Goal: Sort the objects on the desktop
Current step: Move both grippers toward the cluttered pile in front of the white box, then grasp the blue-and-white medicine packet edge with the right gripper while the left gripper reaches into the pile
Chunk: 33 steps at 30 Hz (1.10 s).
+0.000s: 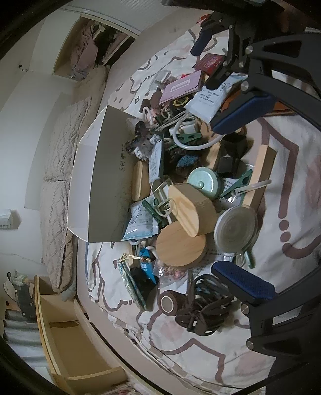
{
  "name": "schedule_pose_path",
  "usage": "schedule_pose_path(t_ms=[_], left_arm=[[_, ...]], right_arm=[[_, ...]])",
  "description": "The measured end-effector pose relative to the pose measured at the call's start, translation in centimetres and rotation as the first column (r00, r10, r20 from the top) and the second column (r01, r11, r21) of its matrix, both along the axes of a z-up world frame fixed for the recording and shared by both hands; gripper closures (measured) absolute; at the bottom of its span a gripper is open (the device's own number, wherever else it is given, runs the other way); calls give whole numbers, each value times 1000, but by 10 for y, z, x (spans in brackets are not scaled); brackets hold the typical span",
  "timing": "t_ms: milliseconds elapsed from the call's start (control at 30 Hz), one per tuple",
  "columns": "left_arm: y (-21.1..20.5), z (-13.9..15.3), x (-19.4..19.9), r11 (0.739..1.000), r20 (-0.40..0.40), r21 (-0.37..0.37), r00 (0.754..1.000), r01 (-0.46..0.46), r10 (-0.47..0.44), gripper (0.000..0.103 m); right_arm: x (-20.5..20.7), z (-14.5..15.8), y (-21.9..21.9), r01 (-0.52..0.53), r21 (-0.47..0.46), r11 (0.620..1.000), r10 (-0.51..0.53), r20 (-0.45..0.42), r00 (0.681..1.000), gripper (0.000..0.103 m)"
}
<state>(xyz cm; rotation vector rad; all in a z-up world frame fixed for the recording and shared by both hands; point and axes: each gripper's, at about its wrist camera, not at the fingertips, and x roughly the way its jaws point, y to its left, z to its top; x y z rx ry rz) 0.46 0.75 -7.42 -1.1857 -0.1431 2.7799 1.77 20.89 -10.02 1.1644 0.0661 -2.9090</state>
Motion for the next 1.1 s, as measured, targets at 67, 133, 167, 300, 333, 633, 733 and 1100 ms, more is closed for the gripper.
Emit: schedule_pose_path(t_ms=[67,133,167,300,333,633,733,1100], left_arm=[[0,-2,2,1000,7,13,1000,2,-3,0],[-1,-4,3,999,18,35,1000,3,-3,0],[-2,-5,4,999,23,42,1000,1,-2,0],[-3,-7,5,998,33,66,999,3,-5,0],[-3,-8,5,997,39,71,999,7,-10,0],[-7,-16,3,994,101,105,995,-13,3,0],[-6,-19,3,992,124,123,992,-9,-6,0],[7,-21,4,988,126,135,988,77,-94,39]], right_arm=[[-1,-1,-2,-17,-25,1000,17,13,1000,0],[-1,-3,-5,-27,-33,999,28,18,999,0],[-2,-5,-7,-33,-34,999,34,22,999,0],[-4,-11,-13,-50,-31,998,52,45,998,0],[-5,-14,-14,-51,-31,998,53,52,997,0],[-9,-24,-2,-14,-36,999,16,60,998,0],[-12,-27,7,23,-10,1000,-23,70,997,0],[-13,-32,44,103,15,995,-103,60,993,0]])
